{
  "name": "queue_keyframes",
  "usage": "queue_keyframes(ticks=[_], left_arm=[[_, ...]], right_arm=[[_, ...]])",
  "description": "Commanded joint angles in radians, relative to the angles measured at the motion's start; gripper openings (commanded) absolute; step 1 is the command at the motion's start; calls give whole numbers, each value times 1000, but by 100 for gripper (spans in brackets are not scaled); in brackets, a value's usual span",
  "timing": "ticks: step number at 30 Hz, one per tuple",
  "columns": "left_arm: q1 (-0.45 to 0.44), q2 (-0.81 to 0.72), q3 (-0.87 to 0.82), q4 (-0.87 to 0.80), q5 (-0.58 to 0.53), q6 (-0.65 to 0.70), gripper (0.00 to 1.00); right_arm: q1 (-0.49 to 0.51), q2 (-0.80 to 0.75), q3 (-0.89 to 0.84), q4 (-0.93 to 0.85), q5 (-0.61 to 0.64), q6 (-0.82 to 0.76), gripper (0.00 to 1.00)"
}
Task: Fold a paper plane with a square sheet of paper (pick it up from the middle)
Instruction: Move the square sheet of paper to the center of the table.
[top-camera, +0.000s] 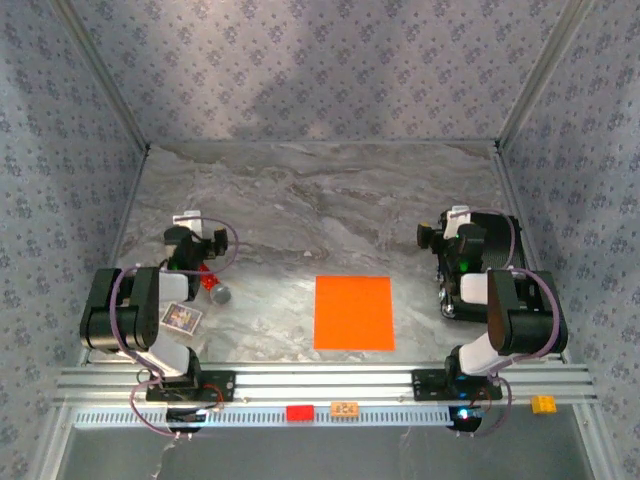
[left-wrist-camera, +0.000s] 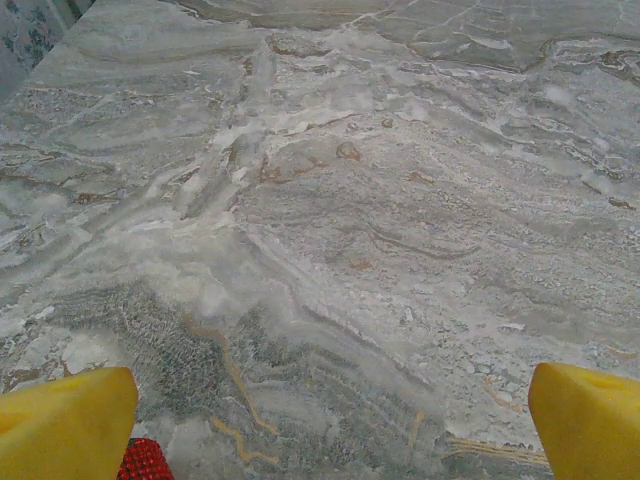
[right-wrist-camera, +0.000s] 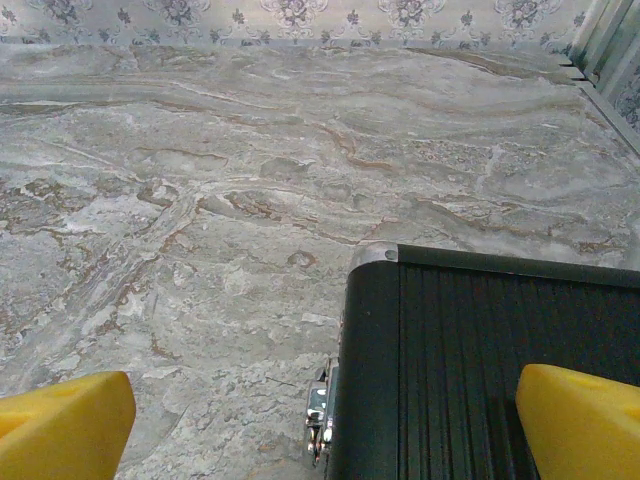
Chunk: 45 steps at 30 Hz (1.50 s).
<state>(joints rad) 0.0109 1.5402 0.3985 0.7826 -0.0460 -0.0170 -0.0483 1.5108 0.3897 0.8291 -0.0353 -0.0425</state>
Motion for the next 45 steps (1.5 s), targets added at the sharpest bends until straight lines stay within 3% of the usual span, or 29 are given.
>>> queue_keyframes(ticks=[1,20,39,43,45], left_arm=[[0,-6,18,25,-6,-7,100],[2,-5,19,24,-5,-7,100],[-22,-31,-24,85,-19,17,100],[-25,-97,-36,50,-13,21,100],[-25,-149,9,-88,-6,19,100]], right_arm=[[-2,9,-1,-19,-35,-5,99],[-8,11,8,-36,-25,7,99],[49,-4,-28,17,77,-25,99],[57,-39,-38,8,82,-36,99],[67,-92,-40,-24,98,-40,99]])
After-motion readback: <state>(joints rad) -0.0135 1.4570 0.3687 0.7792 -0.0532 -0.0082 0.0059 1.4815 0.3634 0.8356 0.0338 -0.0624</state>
